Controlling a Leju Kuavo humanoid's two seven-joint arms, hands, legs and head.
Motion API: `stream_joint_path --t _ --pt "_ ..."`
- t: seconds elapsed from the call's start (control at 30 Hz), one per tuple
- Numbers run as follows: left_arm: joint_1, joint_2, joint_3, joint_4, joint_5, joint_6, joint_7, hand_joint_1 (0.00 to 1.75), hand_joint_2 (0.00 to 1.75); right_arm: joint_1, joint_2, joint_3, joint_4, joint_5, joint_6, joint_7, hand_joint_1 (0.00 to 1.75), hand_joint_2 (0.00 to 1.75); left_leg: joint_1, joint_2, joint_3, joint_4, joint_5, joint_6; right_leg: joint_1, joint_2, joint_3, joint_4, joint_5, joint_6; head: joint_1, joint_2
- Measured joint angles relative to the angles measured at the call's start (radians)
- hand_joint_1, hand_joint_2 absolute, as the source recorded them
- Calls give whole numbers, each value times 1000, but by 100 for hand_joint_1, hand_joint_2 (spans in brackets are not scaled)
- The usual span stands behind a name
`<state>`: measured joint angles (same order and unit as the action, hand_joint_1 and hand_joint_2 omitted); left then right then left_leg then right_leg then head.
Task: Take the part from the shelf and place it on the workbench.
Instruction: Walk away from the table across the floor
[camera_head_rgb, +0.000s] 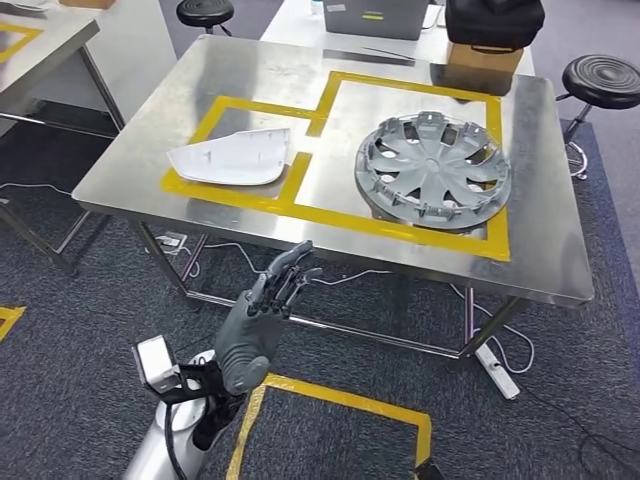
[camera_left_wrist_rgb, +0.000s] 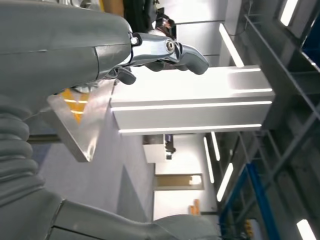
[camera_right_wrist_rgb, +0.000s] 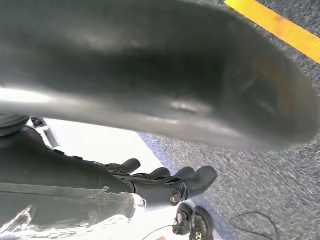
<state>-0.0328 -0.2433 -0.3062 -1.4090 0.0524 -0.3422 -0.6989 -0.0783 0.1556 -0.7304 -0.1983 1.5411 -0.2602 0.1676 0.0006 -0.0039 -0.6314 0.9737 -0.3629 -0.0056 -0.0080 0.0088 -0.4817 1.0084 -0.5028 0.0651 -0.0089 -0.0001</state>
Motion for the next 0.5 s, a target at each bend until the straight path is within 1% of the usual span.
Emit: stream_joint_path --t 0.03,0.07,0.1,0.13,0.17,0.2,0.23,0.27,0.3,0.33,0.37,0.4,0.43,0.47,0.5 --pt "-5 0 2 11 -11 12 0 0 175 -1 0 0 0 1 0 0 0 0 -1 0 -2 -1 9 -5 2 2 13 -26 -8 -6 0 0" --pt "-10 1 4 24 -26 30 1 0 175 -1 0 -1 0 1 -1 0 0 0 0 1 -2 -3 17 -11 3 2 6 -29 -4 -15 -1 0" --pt "-16 1 7 41 -48 59 5 0 175 0 0 -2 0 1 -1 1 0 0 1 1 -5 -3 19 -17 3 1 -4 -29 3 -24 0 0" --pt "-23 2 10 63 -77 100 10 0 175 0 0 -2 0 2 -2 2 0 0 2 1 -12 4 3 -23 3 0 -13 -28 13 -34 -1 0" --pt "-32 4 13 92 -110 147 16 0 175 0 0 -3 0 4 -2 4 0 0 3 1 -23 28 -31 -29 1 -2 -24 -28 25 -42 -3 0" --pt "-43 5 16 127 -139 195 19 0 175 -1 0 -3 0 7 -3 6 0 0 4 1 -39 71 -81 -34 0 -4 -38 -28 38 -48 -4 0" --pt "-56 7 20 166 -162 234 18 0 175 -1 0 -3 0 13 -2 8 0 0 4 1 -58 135 -135 -38 0 -4 -53 -28 52 -52 -6 0" --pt "-67 9 25 208 -179 266 14 0 175 -1 0 -2 0 18 0 12 0 0 4 1 -76 205 -175 -40 0 -4 -70 -27 65 -52 -6 0" --pt "-80 11 31 253 -191 292 10 0 175 0 0 0 0 23 2 16 0 0 4 1 -85 261 -191 -41 0 -4 -87 -27 79 -52 -6 0" --pt "-95 14 37 305 -207 319 7 0 175 1 0 4 0 26 5 19 0 0 4 1 -81 292 -184 -41 1 -5 -104 -26 91 -51 -6 0" --pt "-113 16 42 360 -227 350 6 0 175 2 0 8 0 27 7 22 0 0 4 1 -60 287 -160 -39 1 -5 -119 -26 103 -49 -6 0" --pt "-132 19 47 416 -247 380 5 0 175 2 0 12 0 27 8 23 0 0 4 1 -22 246 -132 -36 1 -5 -133 -25 114 -47 -6 0" --pt "-151 21 51 469 -265 407 5 0 175 1 0 15 0 27 9 23 0 0 3 1 31 182 -116 -32 2 -5 -144 -25 125 -44 -7 0" --pt "-171 22 55 517 -280 428 4 0 175 1 0 18 0 27 9 24 0 0 2 0 89 102 -116 -27 4 -5 -153 -23 134 -40 -7 0" --pt "-189 22 58 563 -292 444 4 0 175 1 0 21 0 27 8 24 0 0 1 0 133 37 -123 -22 5 -5 -160 -22 145 -35 -6 0"
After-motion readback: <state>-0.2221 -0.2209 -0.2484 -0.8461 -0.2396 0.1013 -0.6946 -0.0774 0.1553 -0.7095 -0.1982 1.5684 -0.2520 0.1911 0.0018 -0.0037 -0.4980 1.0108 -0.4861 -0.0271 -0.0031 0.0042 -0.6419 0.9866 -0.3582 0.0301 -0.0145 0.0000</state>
